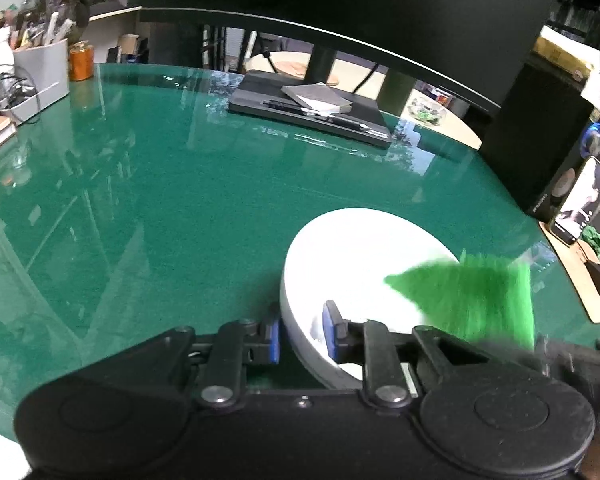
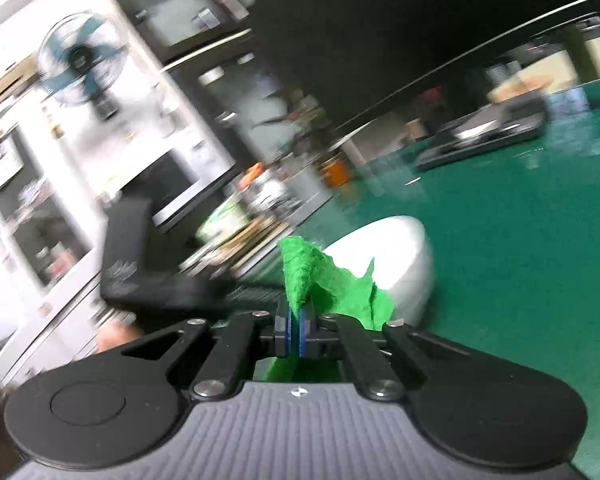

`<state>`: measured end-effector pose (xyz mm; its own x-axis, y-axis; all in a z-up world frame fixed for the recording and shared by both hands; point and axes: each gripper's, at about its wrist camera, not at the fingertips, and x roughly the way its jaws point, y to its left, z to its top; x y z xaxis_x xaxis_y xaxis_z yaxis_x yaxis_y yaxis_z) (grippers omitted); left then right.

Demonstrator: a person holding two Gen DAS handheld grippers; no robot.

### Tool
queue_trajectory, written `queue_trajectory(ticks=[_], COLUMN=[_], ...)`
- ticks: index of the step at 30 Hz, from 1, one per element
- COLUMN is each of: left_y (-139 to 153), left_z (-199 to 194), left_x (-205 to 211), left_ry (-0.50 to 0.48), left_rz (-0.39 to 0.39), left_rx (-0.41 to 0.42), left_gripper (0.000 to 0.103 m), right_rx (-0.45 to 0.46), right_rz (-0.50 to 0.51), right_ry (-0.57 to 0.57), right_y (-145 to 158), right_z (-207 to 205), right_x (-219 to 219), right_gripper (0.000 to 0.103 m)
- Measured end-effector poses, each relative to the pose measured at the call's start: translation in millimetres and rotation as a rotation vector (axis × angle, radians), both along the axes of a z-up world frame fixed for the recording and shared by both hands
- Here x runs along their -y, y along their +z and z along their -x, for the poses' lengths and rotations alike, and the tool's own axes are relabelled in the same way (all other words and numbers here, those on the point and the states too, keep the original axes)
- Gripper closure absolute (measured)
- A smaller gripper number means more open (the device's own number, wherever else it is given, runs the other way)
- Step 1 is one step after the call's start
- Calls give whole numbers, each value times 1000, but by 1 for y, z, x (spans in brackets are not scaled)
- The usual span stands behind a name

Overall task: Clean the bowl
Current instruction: 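Wipe the cloth back and forth over the bowl's outer wall with the right tool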

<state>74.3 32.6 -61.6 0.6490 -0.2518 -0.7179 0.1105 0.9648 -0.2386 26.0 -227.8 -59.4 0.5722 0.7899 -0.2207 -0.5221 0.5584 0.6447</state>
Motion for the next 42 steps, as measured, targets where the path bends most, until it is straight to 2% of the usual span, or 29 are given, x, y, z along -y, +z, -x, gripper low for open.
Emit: queue_trajectory(ticks=[4, 7, 11, 14, 16, 20, 23, 26, 27, 30, 32, 35, 36, 39, 41, 42], left_y=[0, 0, -1, -1, -1, 10, 17, 11, 10, 7, 6, 5, 5, 6, 6, 7], left_z=[-1, -2, 0, 4, 5, 4, -7, -22, -24, -26, -23, -17, -14, -3, 10, 14], left_x=[1, 2, 4, 7, 9, 14, 17, 20, 20, 17, 13, 7, 5, 4, 7, 7], left_ry=[6, 12, 14, 13, 6, -28, -68, -105, -115, -135, -131, -112, -100, -61, -44, -39], left_rz=[-9, -15, -18, -26, -34, -118, -161, -199, -177, -101, -88, -62, -54, -52, -59, -51], left_rx=[4, 5, 5, 9, 10, 71, 97, 86, 77, 46, 42, 32, 25, 14, 18, 16], left_gripper=[82, 82, 82, 82, 82, 82, 67, 60, 60, 80, 84, 89, 90, 90, 90, 90], right_rx=[-56, 65, 162, 186, 181, 164, 149, 157, 162, 162, 160, 169, 173, 182, 179, 174], right_rz=[-56, 78, 219, 270, 267, 243, 220, 233, 239, 245, 243, 214, 202, 192, 200, 207], right_ry=[-48, -20, -43, -96, -98, -103, -107, -104, -97, -94, -98, -105, -106, -118, -136, -149], right_y=[-6, 2, 8, 13, 12, 11, 11, 12, 13, 13, 14, 16, 17, 17, 15, 14], right_z=[-5, 12, 15, 8, 4, 5, 7, 10, 10, 9, 7, 9, 9, 11, 10, 10], right_x=[8, -12, -26, -27, -26, -24, -22, -24, -25, -26, -25, -21, -19, -17, -16, -15], right_gripper=[100, 98, 99, 99, 99, 99, 96, 96, 96, 96, 91, 60, 57, 58, 68, 80])
